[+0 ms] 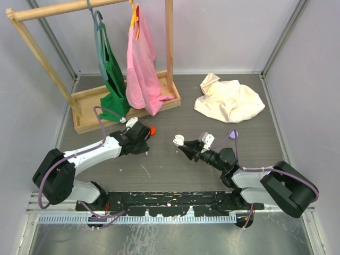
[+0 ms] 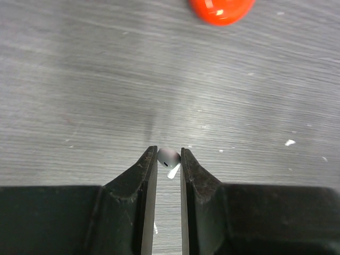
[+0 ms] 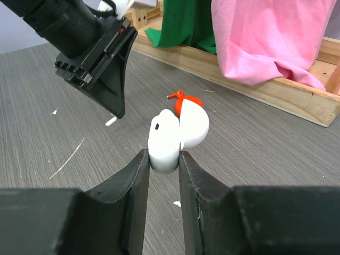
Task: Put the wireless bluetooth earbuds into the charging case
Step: Pick up the earbud from the center of the board, then place the earbud in the charging case.
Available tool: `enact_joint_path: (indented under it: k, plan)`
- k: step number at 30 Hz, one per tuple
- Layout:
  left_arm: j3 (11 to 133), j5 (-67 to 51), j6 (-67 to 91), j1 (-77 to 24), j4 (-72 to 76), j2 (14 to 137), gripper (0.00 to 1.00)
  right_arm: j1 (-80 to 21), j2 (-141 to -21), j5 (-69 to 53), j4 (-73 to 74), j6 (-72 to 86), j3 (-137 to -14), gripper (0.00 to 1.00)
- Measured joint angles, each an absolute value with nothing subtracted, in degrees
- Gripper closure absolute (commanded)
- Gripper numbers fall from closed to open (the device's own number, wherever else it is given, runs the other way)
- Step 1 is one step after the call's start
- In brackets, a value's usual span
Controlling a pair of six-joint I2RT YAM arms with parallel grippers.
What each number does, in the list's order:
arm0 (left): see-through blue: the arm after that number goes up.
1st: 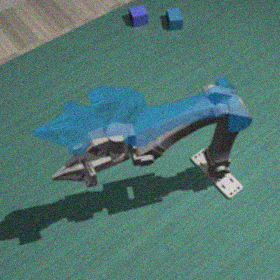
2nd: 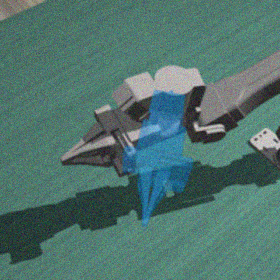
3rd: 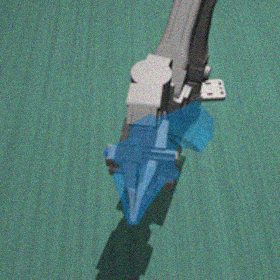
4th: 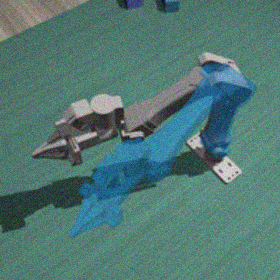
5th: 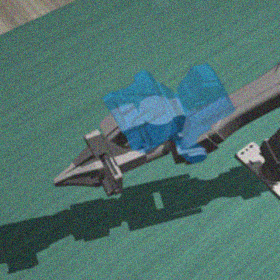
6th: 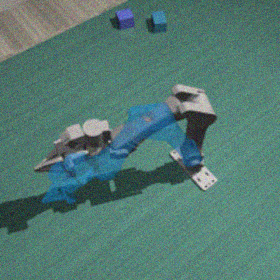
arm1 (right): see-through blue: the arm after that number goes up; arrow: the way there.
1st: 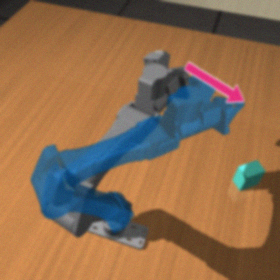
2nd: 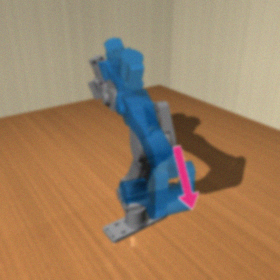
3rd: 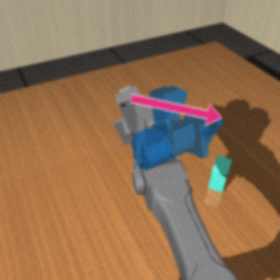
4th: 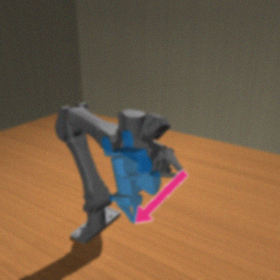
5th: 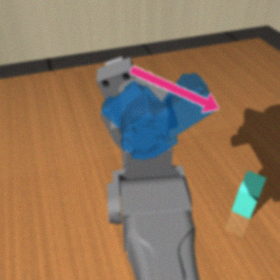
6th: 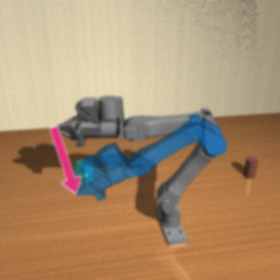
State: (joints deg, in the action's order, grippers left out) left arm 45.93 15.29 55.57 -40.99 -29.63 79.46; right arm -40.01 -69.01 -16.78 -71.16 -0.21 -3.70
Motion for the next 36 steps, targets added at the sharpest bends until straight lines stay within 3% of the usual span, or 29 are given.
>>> enact_joint_path:
  k: [18,36]
  plan:
    - [42.13,19.84,42.19,-50.22,0.19,71.13,0.88,-40.01,-70.7,-15.29,-71.96,-0.86,-3.75,0.92]
    - [40.49,19.75,33.69,-58.78,21.96,73.71,0.87,-40.01,-72.42,-10.39,-73.71,-1.39,-3.75,0.92]
